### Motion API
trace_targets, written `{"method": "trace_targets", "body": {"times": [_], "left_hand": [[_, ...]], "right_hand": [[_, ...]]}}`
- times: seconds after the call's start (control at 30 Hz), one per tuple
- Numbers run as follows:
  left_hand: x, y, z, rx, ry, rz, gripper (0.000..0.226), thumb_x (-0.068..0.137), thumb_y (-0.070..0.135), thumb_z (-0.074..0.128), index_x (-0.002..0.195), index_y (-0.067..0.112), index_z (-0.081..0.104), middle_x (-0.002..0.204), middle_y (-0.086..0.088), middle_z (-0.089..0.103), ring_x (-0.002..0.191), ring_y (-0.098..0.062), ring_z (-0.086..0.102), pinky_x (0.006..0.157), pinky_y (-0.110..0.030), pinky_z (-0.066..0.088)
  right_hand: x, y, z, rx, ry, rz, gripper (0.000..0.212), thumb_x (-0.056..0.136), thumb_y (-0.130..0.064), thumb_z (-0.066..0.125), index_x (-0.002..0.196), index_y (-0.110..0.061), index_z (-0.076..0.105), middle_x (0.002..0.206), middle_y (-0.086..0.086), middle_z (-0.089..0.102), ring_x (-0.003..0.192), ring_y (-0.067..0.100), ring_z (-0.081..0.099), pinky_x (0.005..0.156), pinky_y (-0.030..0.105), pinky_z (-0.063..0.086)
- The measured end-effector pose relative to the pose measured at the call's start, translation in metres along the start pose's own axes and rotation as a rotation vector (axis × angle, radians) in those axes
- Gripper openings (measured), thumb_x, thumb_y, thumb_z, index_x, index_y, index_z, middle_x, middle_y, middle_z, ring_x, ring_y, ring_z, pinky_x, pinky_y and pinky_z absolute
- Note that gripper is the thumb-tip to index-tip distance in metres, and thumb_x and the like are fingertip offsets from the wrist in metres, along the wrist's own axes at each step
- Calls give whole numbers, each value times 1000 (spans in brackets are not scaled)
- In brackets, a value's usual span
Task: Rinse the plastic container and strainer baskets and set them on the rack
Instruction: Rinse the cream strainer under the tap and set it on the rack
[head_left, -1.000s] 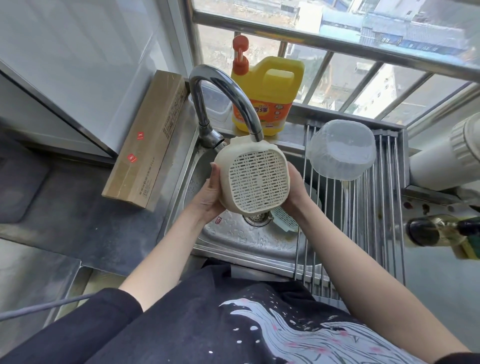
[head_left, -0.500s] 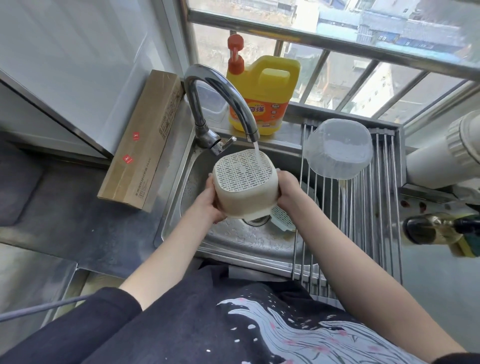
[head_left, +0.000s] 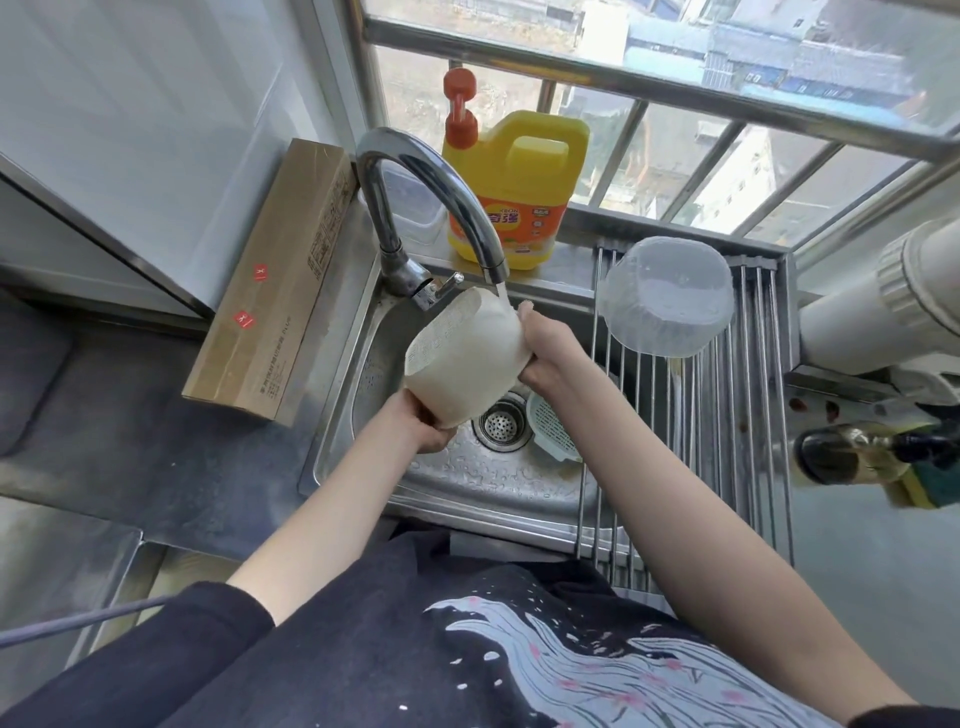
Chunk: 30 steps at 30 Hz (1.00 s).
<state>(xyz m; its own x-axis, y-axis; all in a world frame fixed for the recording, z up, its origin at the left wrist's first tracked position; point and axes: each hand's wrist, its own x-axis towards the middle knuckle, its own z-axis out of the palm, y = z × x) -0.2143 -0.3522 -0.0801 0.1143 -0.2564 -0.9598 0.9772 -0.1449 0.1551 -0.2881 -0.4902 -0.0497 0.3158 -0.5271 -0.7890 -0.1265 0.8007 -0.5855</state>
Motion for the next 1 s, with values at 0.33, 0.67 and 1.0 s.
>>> {"method": "trace_targets", "body": {"times": [0.33, 0.67, 1.0], "left_hand": [[-7, 18, -5, 319, -457, 488, 66, 85, 69, 39, 120, 19, 64, 123, -14, 62, 122, -28, 51, 107, -43, 36], [-12, 18, -3, 493, -675, 578, 92, 48, 71, 73, 121, 14, 64, 131, -20, 57, 127, -28, 49, 111, -44, 34], [-17, 29, 9, 576, -579, 532, 41, 86, 42, 58, 115, 14, 63, 99, 0, 72, 90, -15, 66, 73, -32, 55]], "right_hand": [[5, 17, -58, -266, -82, -145, 49, 93, -57, 44, 107, -18, 71, 99, 4, 75, 101, 23, 67, 91, 38, 51], [4, 8, -53, -61, -166, -167, 43, 94, -35, 59, 125, -5, 60, 122, 19, 62, 104, 30, 61, 92, 43, 49], [-7, 9, -58, -1, -33, 273, 34, 99, -27, 46, 72, -10, 59, 88, 4, 67, 84, 24, 67, 76, 45, 56]]}}
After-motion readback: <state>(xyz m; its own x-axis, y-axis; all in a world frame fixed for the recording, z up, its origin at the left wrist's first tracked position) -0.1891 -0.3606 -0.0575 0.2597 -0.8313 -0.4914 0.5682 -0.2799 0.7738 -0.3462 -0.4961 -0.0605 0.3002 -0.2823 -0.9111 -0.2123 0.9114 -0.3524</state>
